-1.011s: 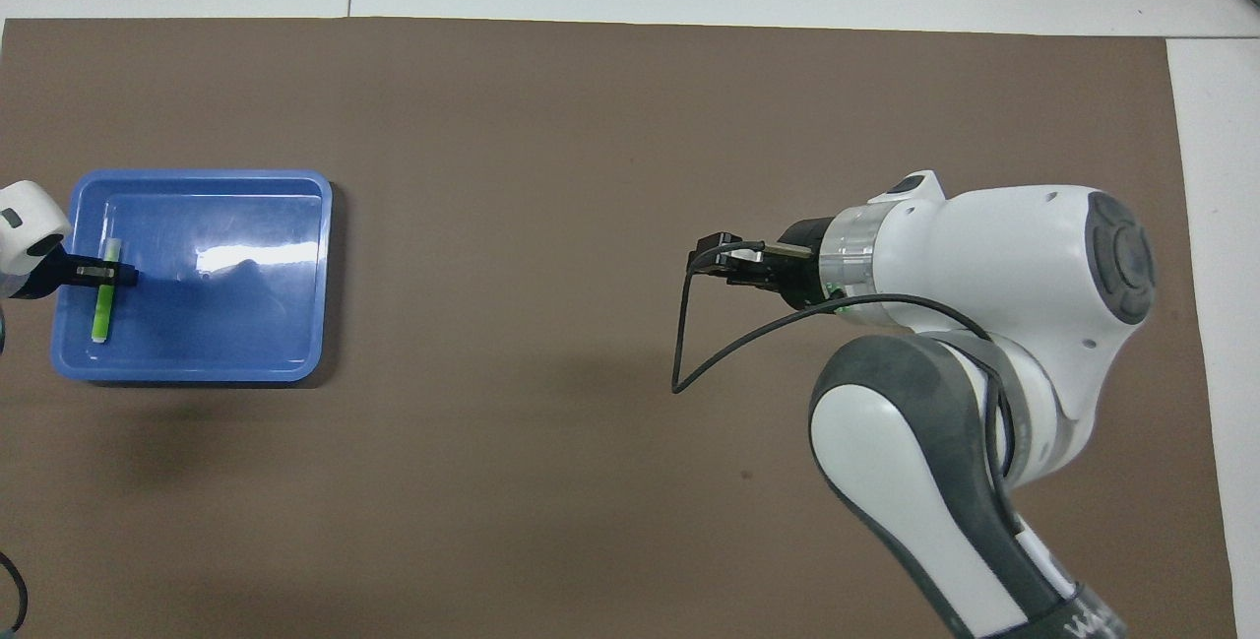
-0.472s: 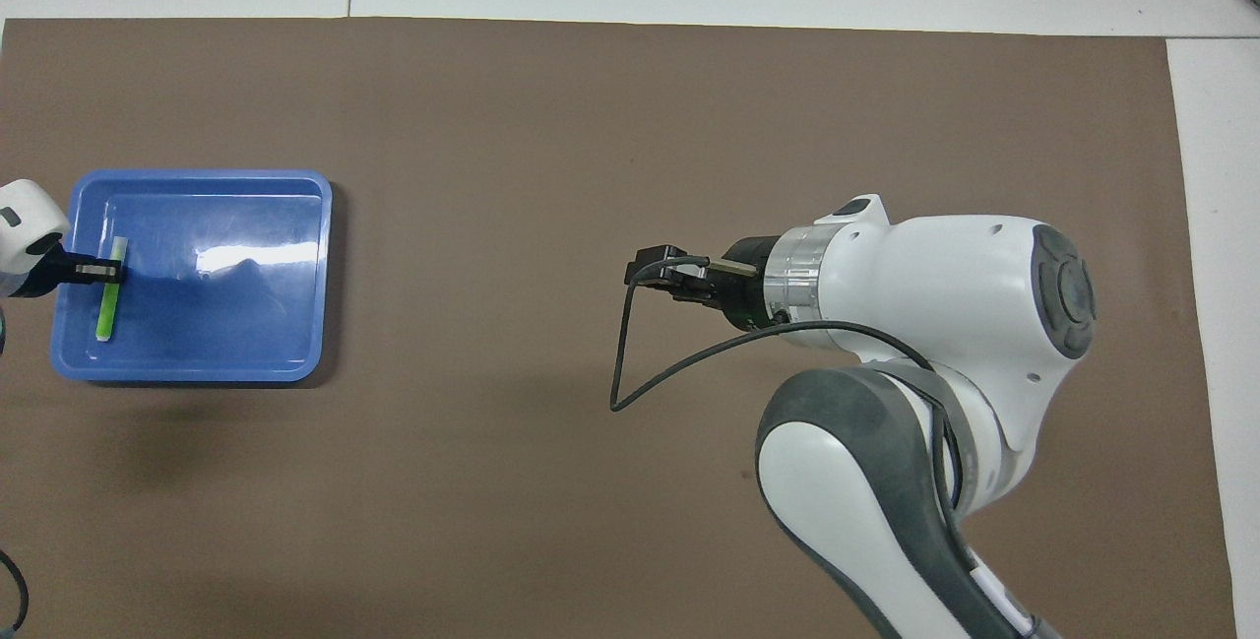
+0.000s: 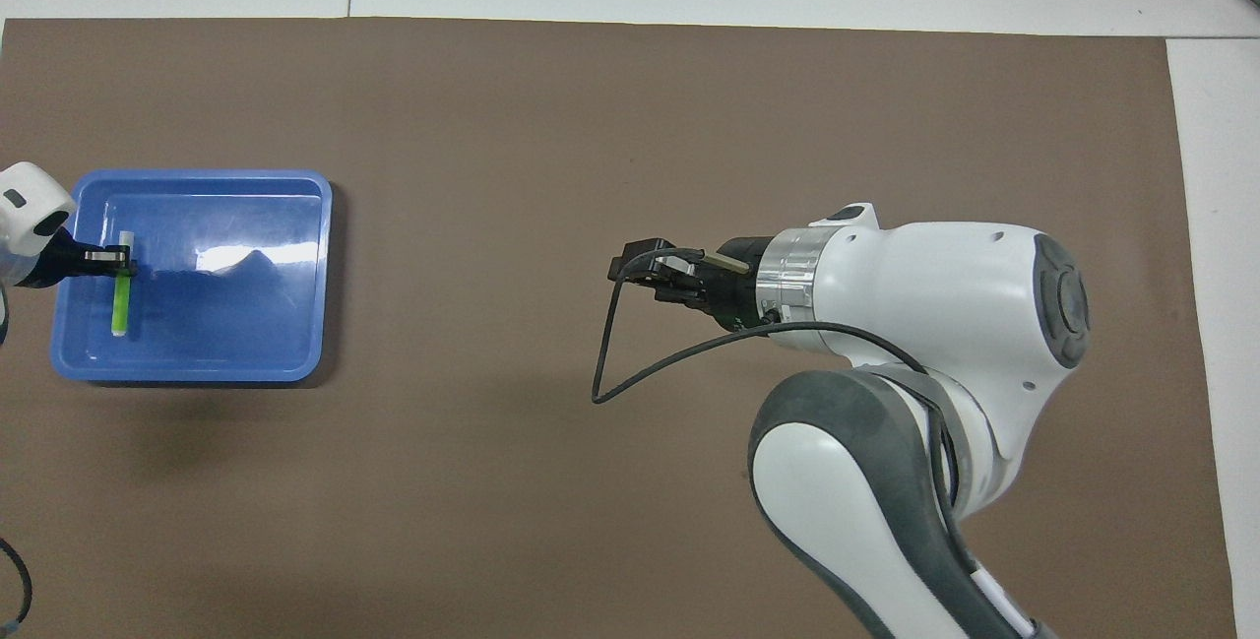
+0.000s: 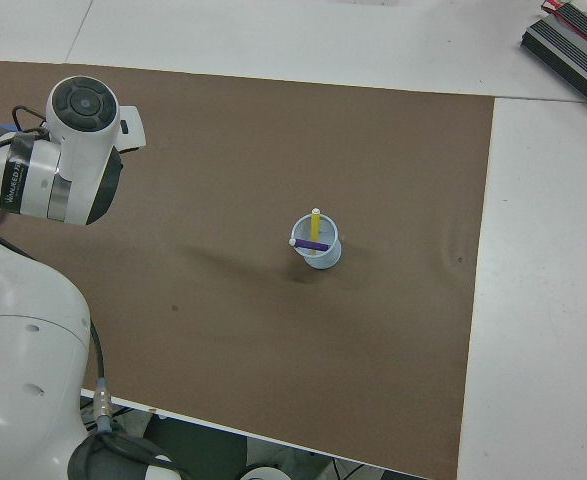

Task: Transfer and insert pens with both arms
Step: 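Withdraw the right gripper while the left gripper grasps the green pen, then lift the green pen with the left gripper while the right gripper approaches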

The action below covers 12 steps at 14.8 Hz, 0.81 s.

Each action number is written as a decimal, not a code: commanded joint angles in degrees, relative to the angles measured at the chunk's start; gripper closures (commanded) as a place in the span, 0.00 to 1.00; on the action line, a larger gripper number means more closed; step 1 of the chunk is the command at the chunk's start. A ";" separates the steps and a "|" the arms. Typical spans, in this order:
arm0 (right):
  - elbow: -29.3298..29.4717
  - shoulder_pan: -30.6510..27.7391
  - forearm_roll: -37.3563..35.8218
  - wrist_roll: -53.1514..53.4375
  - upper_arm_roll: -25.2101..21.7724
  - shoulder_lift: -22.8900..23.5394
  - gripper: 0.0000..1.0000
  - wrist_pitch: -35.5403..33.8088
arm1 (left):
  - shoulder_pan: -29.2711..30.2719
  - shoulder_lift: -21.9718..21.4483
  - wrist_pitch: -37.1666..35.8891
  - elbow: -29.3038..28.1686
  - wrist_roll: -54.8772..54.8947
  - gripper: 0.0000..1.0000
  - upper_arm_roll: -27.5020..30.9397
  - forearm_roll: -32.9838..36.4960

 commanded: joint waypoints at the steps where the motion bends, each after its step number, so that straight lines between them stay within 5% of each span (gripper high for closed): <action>1: -0.14 0.64 1.34 4.64 -0.14 0.07 0.36 2.34 | -1.98 -0.59 -8.13 4.22 -6.31 1.00 0.08 -1.14; 12: -0.93 -0.33 1.43 11.77 -0.22 0.07 0.31 3.76 | -9.71 -12.89 -25.11 4.85 -43.12 1.00 -0.01 -22.75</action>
